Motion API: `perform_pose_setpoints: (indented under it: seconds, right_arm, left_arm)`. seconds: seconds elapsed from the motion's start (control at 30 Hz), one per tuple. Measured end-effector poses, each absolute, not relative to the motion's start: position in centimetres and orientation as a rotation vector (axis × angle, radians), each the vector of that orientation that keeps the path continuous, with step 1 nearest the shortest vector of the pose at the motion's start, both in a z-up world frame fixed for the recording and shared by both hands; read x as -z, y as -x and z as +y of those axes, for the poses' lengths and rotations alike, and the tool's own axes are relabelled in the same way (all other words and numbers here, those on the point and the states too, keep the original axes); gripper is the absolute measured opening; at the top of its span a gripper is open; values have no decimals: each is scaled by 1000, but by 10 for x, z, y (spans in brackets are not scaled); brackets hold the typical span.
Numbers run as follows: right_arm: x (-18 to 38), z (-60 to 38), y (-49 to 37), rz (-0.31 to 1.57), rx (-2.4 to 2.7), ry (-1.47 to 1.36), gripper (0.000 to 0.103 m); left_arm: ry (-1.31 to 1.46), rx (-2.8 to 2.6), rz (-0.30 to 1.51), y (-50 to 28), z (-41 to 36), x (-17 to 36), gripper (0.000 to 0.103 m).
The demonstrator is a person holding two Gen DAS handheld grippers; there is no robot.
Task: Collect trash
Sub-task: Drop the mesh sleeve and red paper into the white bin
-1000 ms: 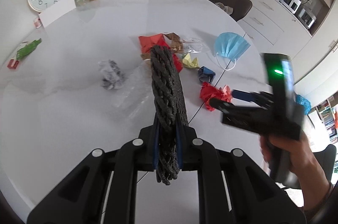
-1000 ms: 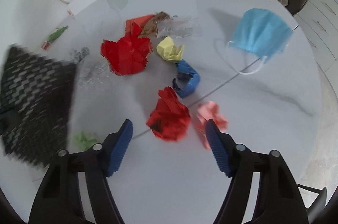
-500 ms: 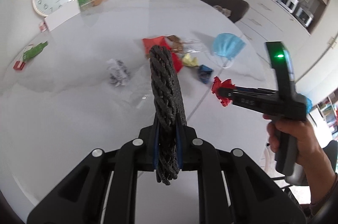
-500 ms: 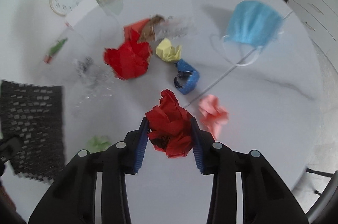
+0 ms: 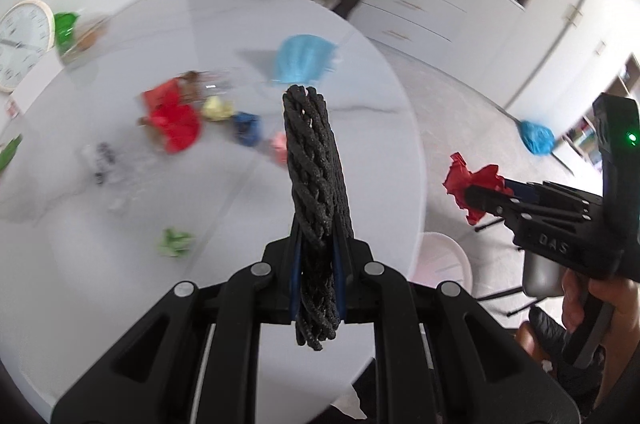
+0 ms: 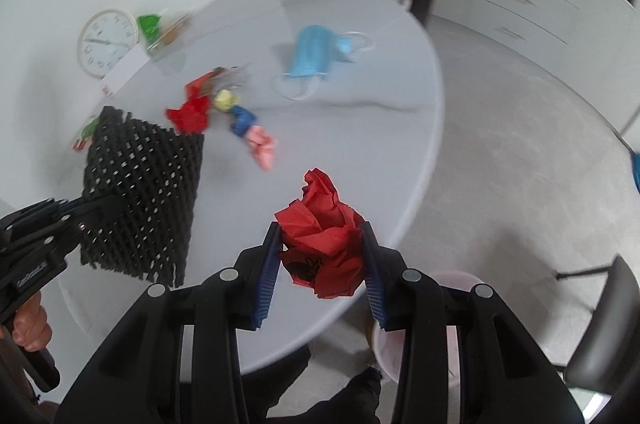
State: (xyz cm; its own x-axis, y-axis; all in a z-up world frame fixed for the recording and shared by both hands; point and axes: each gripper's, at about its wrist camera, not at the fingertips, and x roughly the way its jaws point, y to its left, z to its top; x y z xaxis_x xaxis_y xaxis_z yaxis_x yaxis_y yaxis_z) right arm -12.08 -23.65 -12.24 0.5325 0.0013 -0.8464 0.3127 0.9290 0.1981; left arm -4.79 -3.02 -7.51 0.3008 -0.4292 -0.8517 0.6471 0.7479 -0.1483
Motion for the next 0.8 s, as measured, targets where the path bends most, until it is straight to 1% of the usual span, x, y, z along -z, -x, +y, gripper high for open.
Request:
perform_pose_setpoints:
  seconds: [0.3, 0.4, 0.53, 0.6, 0.63, 0.7, 0.77, 0.8]
  right_arm:
    - [131, -286, 198, 981, 332, -407, 40]
    - [141, -305, 226, 997, 394, -434, 40]
    - [159, -334, 264, 1030, 475, -468, 40]
    - [170, -351, 283, 1045, 509, -499, 40]
    - [173, -355, 288, 1051, 518, -505, 40]
    - [182, -366, 300, 1067, 536, -518, 41]
    - [191, -376, 309, 1082, 537, -532, 41]
    - [195, -379, 313, 1085, 536, -536, 41]
  left_arm:
    - [-372, 885, 1047, 99, -115, 82, 13]
    - [-419, 973, 1089, 118, -151, 97, 13]
    - [-501, 1095, 1179, 150, -204, 134, 13]
    - [-524, 1131, 1226, 162, -224, 155, 15]
    - [-536, 1140, 1255, 169, -235, 168, 17]
    - [-546, 1135, 1292, 177, -248, 187, 29]
    - [-553, 1106, 1327, 182, -258, 203, 56]
    - [-553, 1101, 1330, 185, -260, 207, 59]
